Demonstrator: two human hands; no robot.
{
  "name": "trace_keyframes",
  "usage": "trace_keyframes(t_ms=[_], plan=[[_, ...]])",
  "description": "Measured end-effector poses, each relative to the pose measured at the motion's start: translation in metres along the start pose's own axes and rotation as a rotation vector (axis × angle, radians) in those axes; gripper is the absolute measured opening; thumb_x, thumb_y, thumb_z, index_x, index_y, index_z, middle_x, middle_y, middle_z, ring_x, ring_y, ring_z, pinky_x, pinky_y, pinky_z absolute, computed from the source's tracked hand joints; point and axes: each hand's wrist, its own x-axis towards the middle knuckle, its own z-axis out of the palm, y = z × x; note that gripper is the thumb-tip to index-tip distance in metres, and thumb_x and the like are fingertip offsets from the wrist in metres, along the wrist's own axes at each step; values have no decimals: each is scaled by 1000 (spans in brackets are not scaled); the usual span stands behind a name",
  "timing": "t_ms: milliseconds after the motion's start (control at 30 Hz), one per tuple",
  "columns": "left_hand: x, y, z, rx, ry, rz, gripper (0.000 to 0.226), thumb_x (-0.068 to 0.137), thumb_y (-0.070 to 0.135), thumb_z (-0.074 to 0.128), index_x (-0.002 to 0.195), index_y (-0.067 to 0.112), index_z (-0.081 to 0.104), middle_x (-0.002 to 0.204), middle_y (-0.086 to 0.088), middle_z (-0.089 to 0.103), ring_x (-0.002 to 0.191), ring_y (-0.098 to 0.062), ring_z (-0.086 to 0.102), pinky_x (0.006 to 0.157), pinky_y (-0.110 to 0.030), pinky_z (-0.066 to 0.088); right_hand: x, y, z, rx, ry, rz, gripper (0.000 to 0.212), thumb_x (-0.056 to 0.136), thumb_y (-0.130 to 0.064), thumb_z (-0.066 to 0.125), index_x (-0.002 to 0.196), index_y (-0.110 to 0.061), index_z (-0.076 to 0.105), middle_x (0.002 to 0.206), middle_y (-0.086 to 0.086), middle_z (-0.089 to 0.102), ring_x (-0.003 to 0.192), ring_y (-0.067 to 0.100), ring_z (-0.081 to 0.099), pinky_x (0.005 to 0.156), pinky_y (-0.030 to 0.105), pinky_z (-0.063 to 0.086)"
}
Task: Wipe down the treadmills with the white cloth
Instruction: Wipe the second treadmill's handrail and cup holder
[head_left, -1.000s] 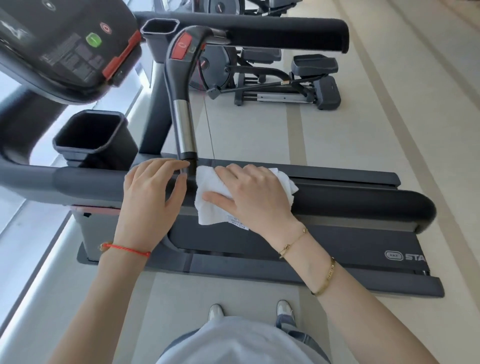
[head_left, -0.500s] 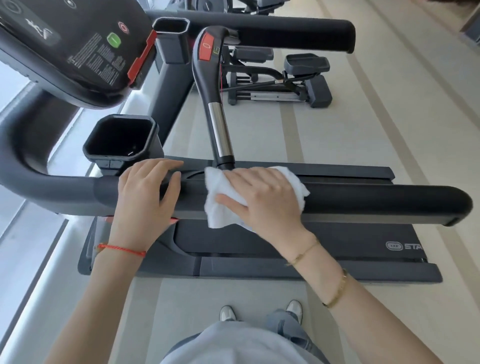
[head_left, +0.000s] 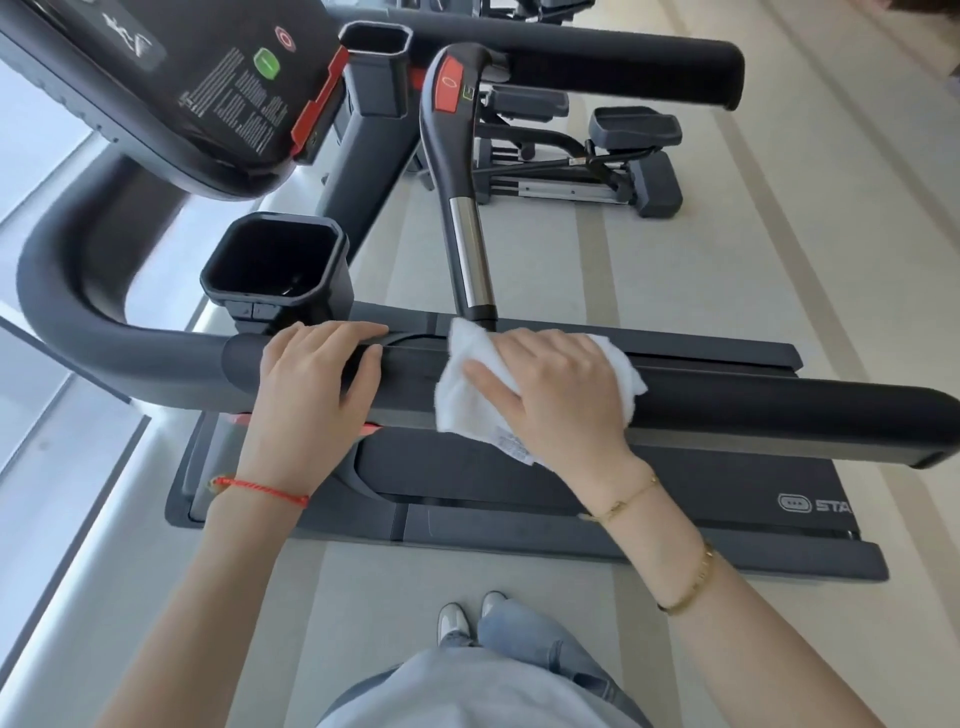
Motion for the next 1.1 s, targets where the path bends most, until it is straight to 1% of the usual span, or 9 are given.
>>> trace_keyframes(t_ms=[100, 167, 267, 367, 467, 567, 800, 933, 1100], plan=[[-2, 4, 1, -1, -7, -19, 21, 97, 13, 53, 112, 8, 68, 105, -4, 70, 94, -27, 61, 104, -52, 39, 3, -15, 7, 43, 3, -97, 40, 100, -50, 41, 109, -21, 67, 98, -7, 69, 85, 21, 63, 78, 37, 46], [-3, 6, 0, -5, 11, -33, 21, 96, 11, 54, 112, 7, 68, 108, -5, 69, 100, -28, 60, 104, -53, 39, -6, -7, 9, 84, 45, -176, 34, 98, -42, 52, 123, -22, 63, 117, -9, 66, 101, 20, 62, 89, 36, 46], [-4, 5, -2, 5, 30, -54, 21, 96, 11, 54, 112, 7, 68, 112, -6, 68, 107, -28, 59, 102, -53, 41, -17, 7, 9, 110, 36, -278, 44, 95, -35, 60, 137, -24, 54, 137, -10, 56, 121, 19, 55, 105, 36, 39], [-6, -2, -4, 12, 53, -99, 22, 96, 12, 54, 113, 9, 68, 113, -6, 68, 110, -28, 59, 102, -52, 42, -12, 6, 8, 139, 25, -254, 41, 97, -41, 57, 135, -26, 56, 133, -12, 59, 118, 17, 57, 102, 34, 41], [-8, -10, -10, 24, 81, -137, 22, 97, 13, 54, 113, 10, 68, 113, -6, 68, 110, -28, 59, 102, -51, 43, 0, -2, 4, 183, 20, -217, 37, 98, -45, 50, 125, -24, 63, 119, -11, 66, 103, 18, 63, 89, 35, 47], [-8, -23, -19, 28, 95, -163, 23, 97, 13, 53, 114, 11, 68, 113, -5, 68, 110, -28, 58, 102, -52, 42, 16, -15, 3, 159, -77, -194, 39, 97, -50, 46, 116, -23, 66, 107, -9, 70, 89, 20, 65, 77, 34, 48], [-5, -68, -42, 35, 58, -110, 23, 98, 7, 51, 111, 10, 70, 110, -6, 69, 107, -30, 61, 96, -54, 45, 55, -75, 18, 80, -233, -187, 50, 100, -55, 26, 101, -21, 63, 85, -6, 67, 75, 20, 60, 71, 33, 43], [1, -93, -51, -1, 5, -87, 23, 99, 11, 51, 111, 9, 70, 108, -5, 70, 103, -30, 62, 93, -53, 46, 75, -124, 32, 83, -230, -216, 50, 100, -55, 25, 105, -23, 63, 87, -6, 66, 77, 19, 61, 69, 31, 44], [2, -111, -55, -31, -32, -6, 22, 100, 14, 50, 109, 14, 71, 107, 1, 68, 101, -24, 62, 95, -49, 45, 42, -114, 33, 142, -33, -189, 33, 99, -37, 49, 125, -23, 62, 116, -9, 66, 99, 18, 62, 88, 35, 47]])
